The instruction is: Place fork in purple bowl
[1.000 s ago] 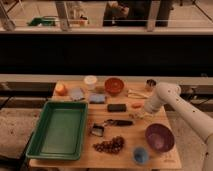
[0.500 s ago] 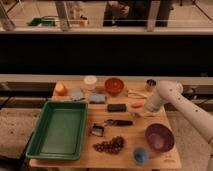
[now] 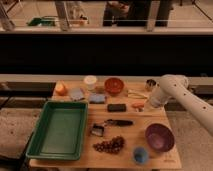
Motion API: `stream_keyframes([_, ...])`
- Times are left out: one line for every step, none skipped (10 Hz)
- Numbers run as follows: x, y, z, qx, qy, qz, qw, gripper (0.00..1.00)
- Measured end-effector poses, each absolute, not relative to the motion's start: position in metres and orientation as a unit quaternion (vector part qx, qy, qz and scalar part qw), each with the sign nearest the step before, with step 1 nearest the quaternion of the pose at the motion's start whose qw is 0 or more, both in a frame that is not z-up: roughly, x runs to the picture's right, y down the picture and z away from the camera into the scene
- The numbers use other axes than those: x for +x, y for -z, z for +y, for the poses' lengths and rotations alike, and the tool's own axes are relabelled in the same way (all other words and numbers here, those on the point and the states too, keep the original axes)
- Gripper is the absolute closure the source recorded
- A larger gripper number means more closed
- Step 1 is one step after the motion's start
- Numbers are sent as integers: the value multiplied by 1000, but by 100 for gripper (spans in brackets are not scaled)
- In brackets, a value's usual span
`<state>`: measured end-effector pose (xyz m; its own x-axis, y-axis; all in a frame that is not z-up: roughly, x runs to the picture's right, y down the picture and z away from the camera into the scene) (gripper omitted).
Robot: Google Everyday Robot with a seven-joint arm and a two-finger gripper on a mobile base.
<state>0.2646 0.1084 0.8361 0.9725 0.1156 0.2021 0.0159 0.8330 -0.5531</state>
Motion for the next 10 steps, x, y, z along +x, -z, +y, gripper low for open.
stream_keyframes([273, -825, 106, -289, -26, -110, 951, 98])
stream_keyframes([278, -814, 106, -293, -23, -107, 950, 98])
stream_keyframes([279, -803, 103, -292, -17, -109, 950, 98])
stream_keyframes([287, -787, 107, -295, -15, -107, 949, 98])
stream_keyframes([292, -772, 112, -299, -11, -105, 948, 98])
stream_keyframes([293, -762, 115, -301, -6, -103, 948, 98])
stream_keyframes([298, -752, 118, -300, -3, -98, 949, 98])
stream_keyframes([304, -743, 123, -301, -1, -92, 949, 98])
stream_keyframes([305, -736, 129, -305, 5, -88, 948, 98])
stream_keyframes([306, -730, 135, -308, 7, -85, 948, 98])
